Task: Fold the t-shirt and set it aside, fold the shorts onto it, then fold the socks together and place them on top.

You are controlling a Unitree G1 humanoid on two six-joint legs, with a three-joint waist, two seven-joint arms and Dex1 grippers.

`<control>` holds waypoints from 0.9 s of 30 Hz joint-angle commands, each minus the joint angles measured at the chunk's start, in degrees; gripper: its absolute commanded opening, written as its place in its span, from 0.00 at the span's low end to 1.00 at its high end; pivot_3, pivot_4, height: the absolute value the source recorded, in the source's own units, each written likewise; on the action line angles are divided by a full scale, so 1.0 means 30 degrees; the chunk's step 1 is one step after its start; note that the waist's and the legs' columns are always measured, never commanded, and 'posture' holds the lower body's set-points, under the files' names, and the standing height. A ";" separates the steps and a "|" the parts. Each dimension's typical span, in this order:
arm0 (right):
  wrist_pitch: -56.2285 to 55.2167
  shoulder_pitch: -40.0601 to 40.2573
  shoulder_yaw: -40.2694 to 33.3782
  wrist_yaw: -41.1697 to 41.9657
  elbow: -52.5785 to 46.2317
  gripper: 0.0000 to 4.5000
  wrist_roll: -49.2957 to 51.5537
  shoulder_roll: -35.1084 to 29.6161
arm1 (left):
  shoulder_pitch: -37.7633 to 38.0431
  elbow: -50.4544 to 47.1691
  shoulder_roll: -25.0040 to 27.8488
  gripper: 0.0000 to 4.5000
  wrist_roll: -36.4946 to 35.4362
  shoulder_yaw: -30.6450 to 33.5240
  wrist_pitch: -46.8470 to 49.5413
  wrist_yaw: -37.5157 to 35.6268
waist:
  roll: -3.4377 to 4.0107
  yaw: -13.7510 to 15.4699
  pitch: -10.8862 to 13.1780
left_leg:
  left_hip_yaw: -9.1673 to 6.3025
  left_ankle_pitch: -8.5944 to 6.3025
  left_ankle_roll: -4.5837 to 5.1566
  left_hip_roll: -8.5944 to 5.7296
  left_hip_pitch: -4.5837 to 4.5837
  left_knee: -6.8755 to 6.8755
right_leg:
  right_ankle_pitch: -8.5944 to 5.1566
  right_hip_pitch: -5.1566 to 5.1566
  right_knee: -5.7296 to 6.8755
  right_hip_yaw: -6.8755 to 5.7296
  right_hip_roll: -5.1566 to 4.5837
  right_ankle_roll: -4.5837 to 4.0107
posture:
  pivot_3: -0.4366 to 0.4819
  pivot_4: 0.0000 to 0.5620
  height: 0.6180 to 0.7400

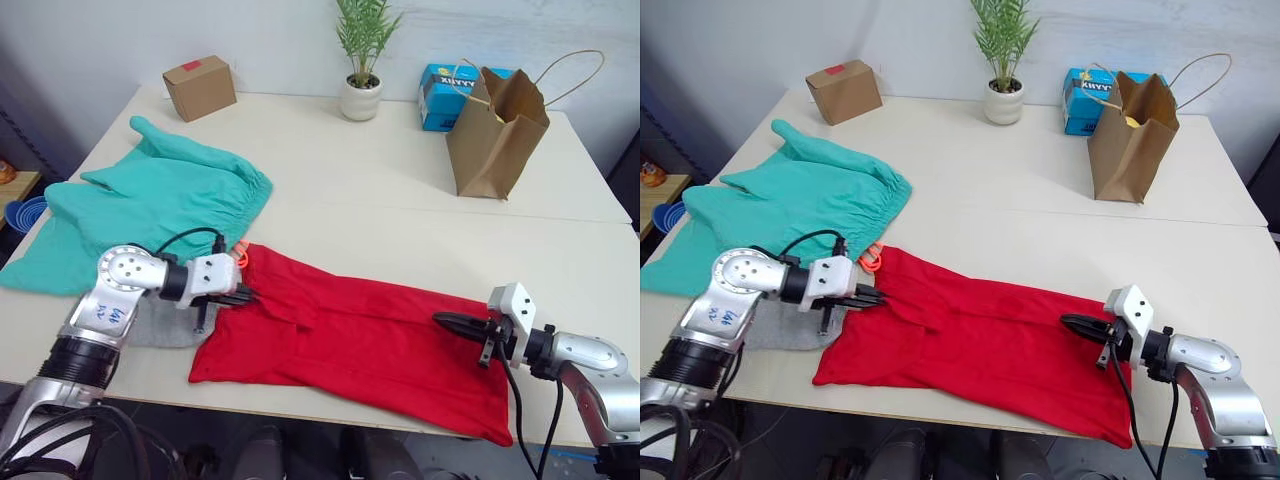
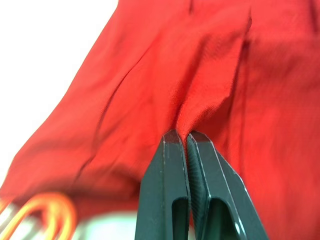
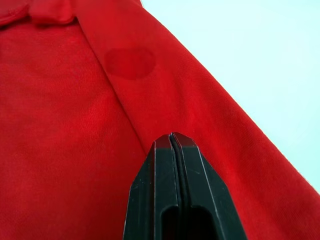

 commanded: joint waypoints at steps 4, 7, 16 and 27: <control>0.0090 -0.0011 0.0134 0.0111 -0.0698 0.00 0.0277 0.0037 | -0.0459 0.0575 0.0408 0.01 -0.0855 0.0658 -0.0195 -0.1258 | -0.0001 0.0019 0.0000 | -0.0001 0.0000 0.0000 -0.0001 -0.0009 0.0000 | 0.0000 0.0000 -0.0014 -0.0002 -0.0003 0.0000 | 0.48 0.27 1.00; 0.0057 -0.0051 0.0145 -0.0015 -0.0702 0.00 0.0261 0.0046 | -0.0263 0.0651 0.0328 0.01 -0.0919 0.0679 -0.0232 -0.1471 | -0.0001 -0.0007 0.0000 | 0.0000 0.0000 0.0000 0.0000 -0.0011 -0.0001 | 0.0000 -0.0003 -0.0013 -0.0002 -0.0001 0.0000 | 0.48 0.27 1.00; 0.1049 -0.0067 -0.0029 -0.0046 -0.0837 0.00 0.0855 -0.0082 | 0.0258 -0.0083 -0.0142 0.21 -0.1547 0.0843 0.1403 -0.1105 | -0.0001 0.0014 0.0000 | -0.0003 -0.0001 0.0001 0.0001 -0.0011 -0.0001 | 0.0000 -0.0004 -0.0011 -0.0002 -0.0002 0.0000 | 0.48 0.27 1.00; 0.3589 0.0290 -0.2323 0.0785 -0.3118 0.65 0.3563 -0.1759 | -0.0489 -0.1800 0.2127 0.91 -0.4974 0.2966 0.9002 -0.2231 | -0.0008 -0.0018 0.0010 | -0.0006 -0.0001 0.0001 0.0002 -0.0017 -0.0029 | 0.0000 -0.0013 -0.0022 -0.0001 -0.0003 0.0000 | 0.48 0.27 1.00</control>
